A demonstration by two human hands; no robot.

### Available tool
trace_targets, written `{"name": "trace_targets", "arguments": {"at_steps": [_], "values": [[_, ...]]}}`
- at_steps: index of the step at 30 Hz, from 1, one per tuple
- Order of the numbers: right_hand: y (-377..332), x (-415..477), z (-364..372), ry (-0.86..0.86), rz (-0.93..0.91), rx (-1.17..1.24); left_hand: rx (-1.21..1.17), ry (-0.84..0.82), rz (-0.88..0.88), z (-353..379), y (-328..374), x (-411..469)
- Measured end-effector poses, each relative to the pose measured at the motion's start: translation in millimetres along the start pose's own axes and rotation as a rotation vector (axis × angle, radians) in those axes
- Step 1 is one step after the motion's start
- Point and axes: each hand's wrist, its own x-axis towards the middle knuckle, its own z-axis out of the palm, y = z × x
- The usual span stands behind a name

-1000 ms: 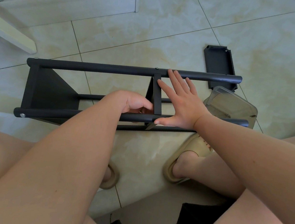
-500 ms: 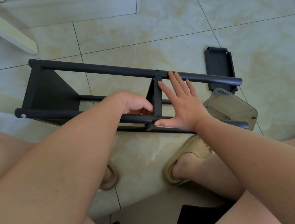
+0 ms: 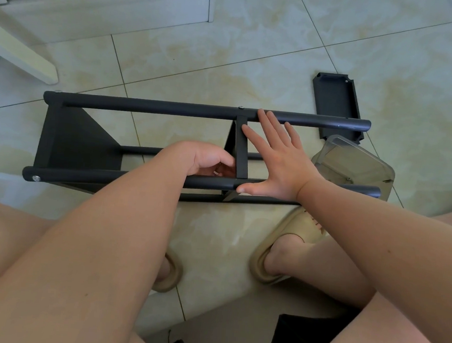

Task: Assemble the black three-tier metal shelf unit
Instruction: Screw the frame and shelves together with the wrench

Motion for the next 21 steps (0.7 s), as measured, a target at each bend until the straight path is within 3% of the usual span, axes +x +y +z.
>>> {"name": "trace_targets", "arguments": {"at_steps": [5, 13, 21], "values": [[-0.7, -0.1, 0.7, 0.001, -0.001, 0.001, 0.178, 0.015, -0.051, -1.7, 0.3, -0.7], [-1.0, -0.2, -0.4, -0.001, 0.001, 0.003, 0.015, -0.033, 0.006, -0.3, 1.1, -2.9], [-0.9, -0.3, -0.4, 0.005, -0.002, 0.010, 0.185, 0.019, -0.067, -1.5, -0.1, 0.2]]}}
